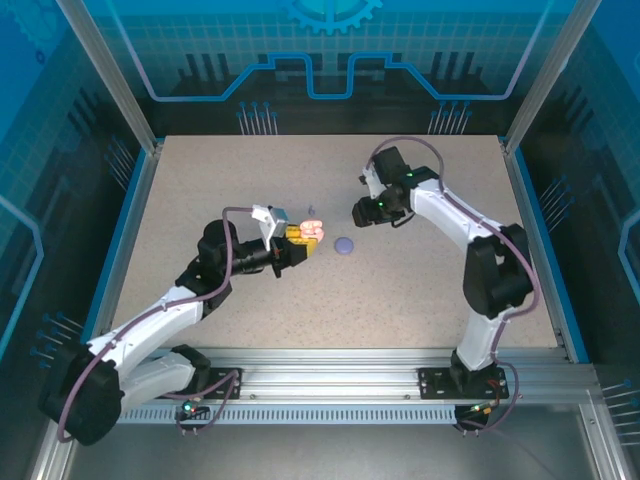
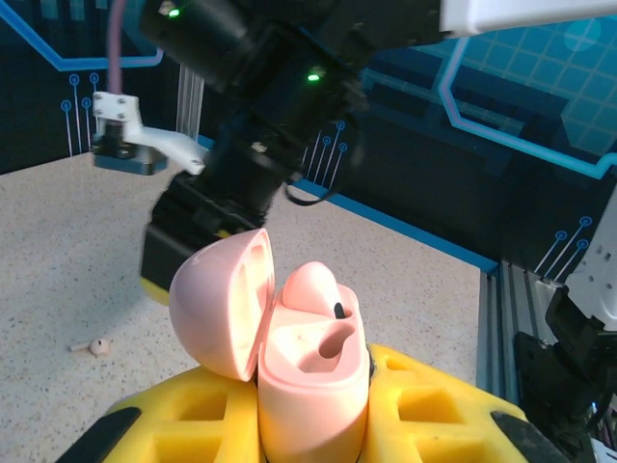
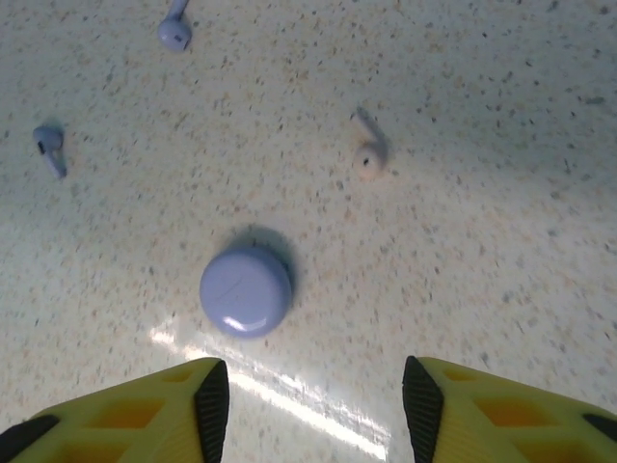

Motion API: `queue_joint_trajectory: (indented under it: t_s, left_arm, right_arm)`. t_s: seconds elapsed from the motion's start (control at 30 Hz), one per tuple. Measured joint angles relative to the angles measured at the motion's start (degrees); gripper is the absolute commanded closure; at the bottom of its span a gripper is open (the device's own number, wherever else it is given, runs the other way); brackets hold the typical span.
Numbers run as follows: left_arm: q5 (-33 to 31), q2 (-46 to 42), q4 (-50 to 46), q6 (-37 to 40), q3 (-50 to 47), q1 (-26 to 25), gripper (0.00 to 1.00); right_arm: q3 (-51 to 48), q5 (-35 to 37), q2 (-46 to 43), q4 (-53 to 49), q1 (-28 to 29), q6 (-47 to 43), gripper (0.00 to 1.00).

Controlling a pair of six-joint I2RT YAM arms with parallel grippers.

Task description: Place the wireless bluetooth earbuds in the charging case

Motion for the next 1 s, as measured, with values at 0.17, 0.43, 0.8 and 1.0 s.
queue_joint_trajectory:
  t_s: [0.17, 0.43, 0.8, 1.0]
  left_arm:
    - [-1.03, -2.08, -2.54, -0.42, -0.31, 0.00, 1.00]
    - [-1.97, -2.64, -3.50, -1.09, -0.31, 0.00, 1.00]
    - [-2.62, -2.62, -3.80, -1.88, -0.33, 0.00, 1.00]
    - [-2.80, -2.62, -3.82, -1.88, -0.37, 0.00, 1.00]
  right_arm:
    - [5.97, -0.22, 8.17, 0.39, 0.04, 3.41, 0.54]
    - [10.21, 4.02, 16.00, 0.04, 0.92, 8.94, 0.60]
    - [13.44, 5.88, 20.68, -0.31, 1.16, 12.28, 0.61]
    - [15.98, 6.73, 22.75, -0.81, 1.46, 12.92, 0.63]
